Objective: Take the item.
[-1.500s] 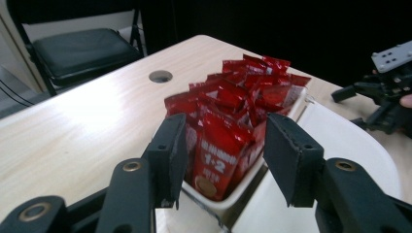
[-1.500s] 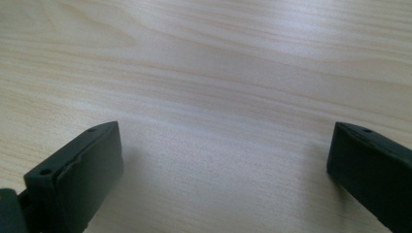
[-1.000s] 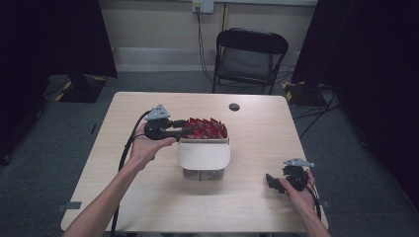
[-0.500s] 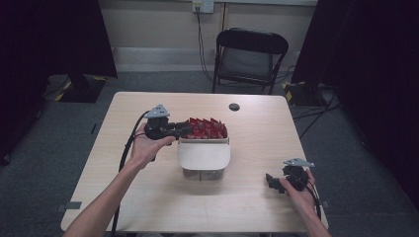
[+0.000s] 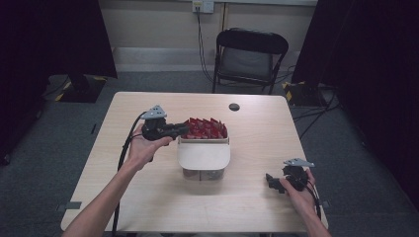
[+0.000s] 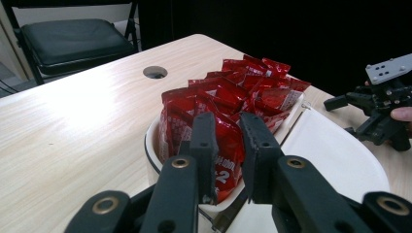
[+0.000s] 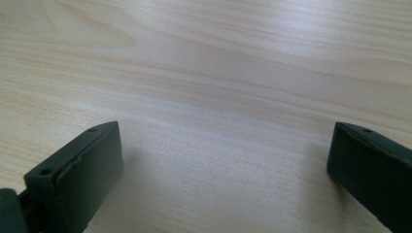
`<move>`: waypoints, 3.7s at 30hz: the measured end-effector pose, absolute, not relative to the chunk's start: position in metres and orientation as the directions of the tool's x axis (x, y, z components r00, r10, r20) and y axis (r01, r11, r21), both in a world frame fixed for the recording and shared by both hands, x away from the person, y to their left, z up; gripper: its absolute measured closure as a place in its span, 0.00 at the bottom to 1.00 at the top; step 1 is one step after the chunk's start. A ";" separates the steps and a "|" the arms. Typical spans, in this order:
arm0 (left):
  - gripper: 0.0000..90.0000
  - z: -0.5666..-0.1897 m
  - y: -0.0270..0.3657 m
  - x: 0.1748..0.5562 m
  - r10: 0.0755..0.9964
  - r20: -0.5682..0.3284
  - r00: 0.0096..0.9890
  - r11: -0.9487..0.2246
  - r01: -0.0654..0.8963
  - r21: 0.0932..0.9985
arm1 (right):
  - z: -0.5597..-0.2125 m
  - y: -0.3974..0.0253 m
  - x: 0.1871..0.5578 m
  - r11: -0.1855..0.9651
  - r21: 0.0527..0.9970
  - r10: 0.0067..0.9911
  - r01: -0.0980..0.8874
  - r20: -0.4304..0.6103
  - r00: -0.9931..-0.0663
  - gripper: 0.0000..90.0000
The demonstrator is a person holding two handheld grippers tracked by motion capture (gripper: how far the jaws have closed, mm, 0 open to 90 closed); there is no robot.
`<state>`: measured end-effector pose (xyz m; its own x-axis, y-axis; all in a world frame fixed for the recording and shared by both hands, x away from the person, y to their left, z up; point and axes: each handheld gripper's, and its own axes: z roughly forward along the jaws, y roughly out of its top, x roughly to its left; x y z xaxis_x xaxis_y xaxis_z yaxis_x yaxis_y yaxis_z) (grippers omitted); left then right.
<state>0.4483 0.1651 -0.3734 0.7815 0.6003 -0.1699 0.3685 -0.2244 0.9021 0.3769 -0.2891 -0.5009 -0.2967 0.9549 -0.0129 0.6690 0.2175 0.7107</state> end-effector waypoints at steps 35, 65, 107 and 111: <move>0.88 -0.362 0.175 0.441 0.590 -0.162 0.791 -0.160 0.312 0.937 | -0.501 -0.289 0.377 0.220 0.711 0.954 0.668 -0.013 -0.300 0.00; 0.89 -0.336 0.187 0.436 0.582 -0.136 0.802 -0.157 0.275 0.948 | -0.501 -0.288 0.378 0.224 0.711 0.952 0.667 -0.014 -0.306 0.00; 0.93 -0.310 0.207 0.426 0.583 -0.113 0.805 -0.125 0.226 0.966 | -0.501 -0.288 0.378 0.225 0.710 0.952 0.667 -0.014 -0.307 0.00; 0.94 -0.304 0.209 0.424 0.579 -0.110 0.808 -0.123 0.220 0.968 | -0.501 -0.288 0.378 0.225 0.710 0.952 0.667 -0.014 -0.307 0.00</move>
